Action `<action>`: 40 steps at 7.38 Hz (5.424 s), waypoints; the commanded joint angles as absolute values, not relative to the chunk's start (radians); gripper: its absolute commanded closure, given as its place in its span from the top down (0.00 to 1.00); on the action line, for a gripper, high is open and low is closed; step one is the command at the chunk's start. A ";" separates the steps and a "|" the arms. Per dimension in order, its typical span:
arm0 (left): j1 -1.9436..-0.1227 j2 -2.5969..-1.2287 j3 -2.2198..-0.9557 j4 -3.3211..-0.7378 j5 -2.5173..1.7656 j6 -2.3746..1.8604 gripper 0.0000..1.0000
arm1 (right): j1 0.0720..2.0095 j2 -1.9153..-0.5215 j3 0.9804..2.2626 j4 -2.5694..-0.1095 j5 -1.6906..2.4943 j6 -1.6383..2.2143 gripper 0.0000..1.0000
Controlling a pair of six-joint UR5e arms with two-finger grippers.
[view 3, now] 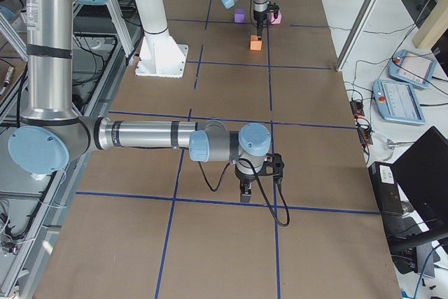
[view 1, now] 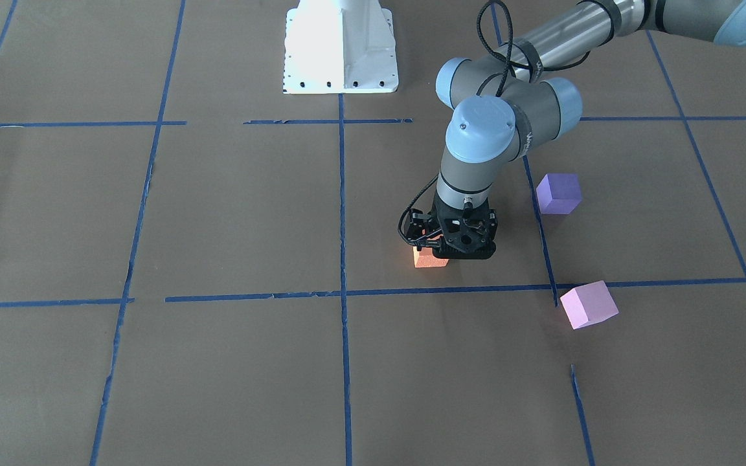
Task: Arrange blocks in a line
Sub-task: 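Lower the left gripper and close it on the orange cube, then lift the orange cube and carry it toward the pink cube, then lower the orange cube between the pink and purple cubes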
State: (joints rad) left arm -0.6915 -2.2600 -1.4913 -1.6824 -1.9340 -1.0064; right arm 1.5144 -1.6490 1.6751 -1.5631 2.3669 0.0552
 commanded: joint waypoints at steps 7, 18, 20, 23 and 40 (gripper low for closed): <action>-0.666 -2.261 -1.447 -1.721 -1.942 -1.023 1.00 | 1.514 -1.649 1.675 -1.563 2.367 0.055 1.00; -0.794 -2.076 -1.855 -1.485 -2.014 -0.977 0.00 | 1.516 -1.649 1.675 -1.563 2.367 0.055 1.00; -0.873 -1.903 -1.920 -1.598 -2.029 -0.902 0.00 | 1.516 -1.649 1.675 -1.565 2.367 0.055 1.00; -0.867 -1.902 -1.775 -1.748 -2.034 -0.900 0.00 | 1.516 -1.649 1.675 -1.565 2.367 0.055 1.00; -0.870 -1.853 -1.600 -1.898 -2.043 -0.835 0.81 | 1.514 -1.648 1.675 -1.563 2.365 0.055 1.00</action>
